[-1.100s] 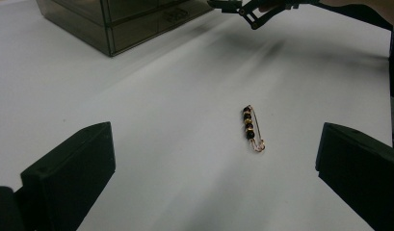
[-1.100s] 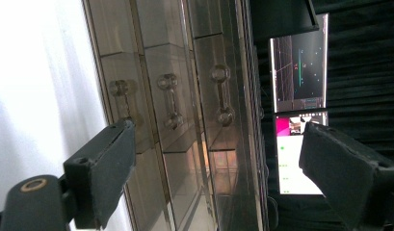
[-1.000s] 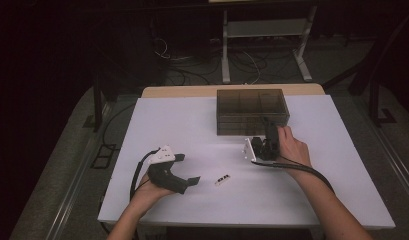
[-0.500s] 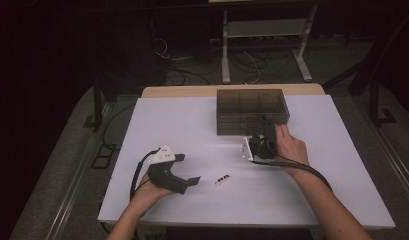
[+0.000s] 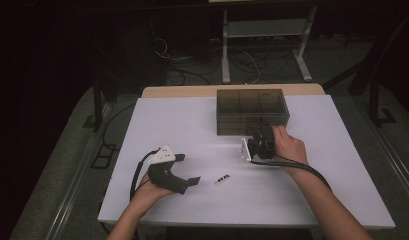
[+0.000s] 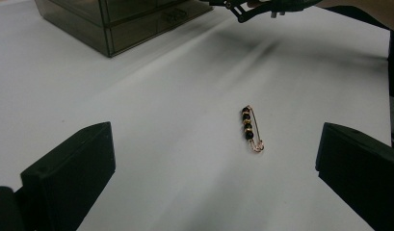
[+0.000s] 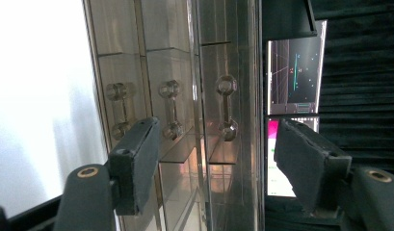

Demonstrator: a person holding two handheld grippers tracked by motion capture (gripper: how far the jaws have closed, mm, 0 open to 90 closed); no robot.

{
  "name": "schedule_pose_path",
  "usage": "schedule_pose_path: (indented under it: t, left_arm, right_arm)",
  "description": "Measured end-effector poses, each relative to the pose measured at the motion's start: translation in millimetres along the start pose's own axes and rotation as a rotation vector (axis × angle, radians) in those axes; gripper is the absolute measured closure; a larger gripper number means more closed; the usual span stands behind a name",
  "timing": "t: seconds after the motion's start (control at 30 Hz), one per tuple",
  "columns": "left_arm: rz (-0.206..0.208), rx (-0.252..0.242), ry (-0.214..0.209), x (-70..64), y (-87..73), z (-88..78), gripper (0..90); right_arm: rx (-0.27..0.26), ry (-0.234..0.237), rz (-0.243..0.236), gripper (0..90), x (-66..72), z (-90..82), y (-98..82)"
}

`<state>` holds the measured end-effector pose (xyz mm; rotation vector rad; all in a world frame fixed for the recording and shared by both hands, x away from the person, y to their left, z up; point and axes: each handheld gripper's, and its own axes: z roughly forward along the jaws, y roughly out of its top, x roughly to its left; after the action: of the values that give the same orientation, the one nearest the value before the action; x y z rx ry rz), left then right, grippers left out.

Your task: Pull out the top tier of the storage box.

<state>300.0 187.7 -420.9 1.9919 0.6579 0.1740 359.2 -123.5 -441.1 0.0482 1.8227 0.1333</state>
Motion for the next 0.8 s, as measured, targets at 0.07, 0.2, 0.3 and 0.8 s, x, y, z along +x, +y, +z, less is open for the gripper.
schedule_pose_path:
  t: [0.07, 0.2, 0.3, 0.8]
  left_arm:
    - [0.0, 0.0, 0.0, -0.1, 0.1, 0.0, 0.0]
    - [0.0, 0.0, 0.0, -0.2, 0.1, 0.1, 0.0]
    - [0.0, -0.001, -0.001, -0.2, 0.1, 0.2, 0.0]
    - [0.001, 0.0, 0.001, -0.1, 0.1, 0.1, 0.0]
  right_arm:
    - [0.002, -0.008, -0.002, 35.2, 0.0, 0.2, 0.2]
    - [0.008, -0.017, -0.005, 38.8, -1.1, 0.8, 0.2]
    - [0.011, -0.017, -0.002, 42.4, -1.5, 1.2, 0.0]
    - [0.026, -0.016, -0.01, 57.8, -5.0, 5.3, 2.5]
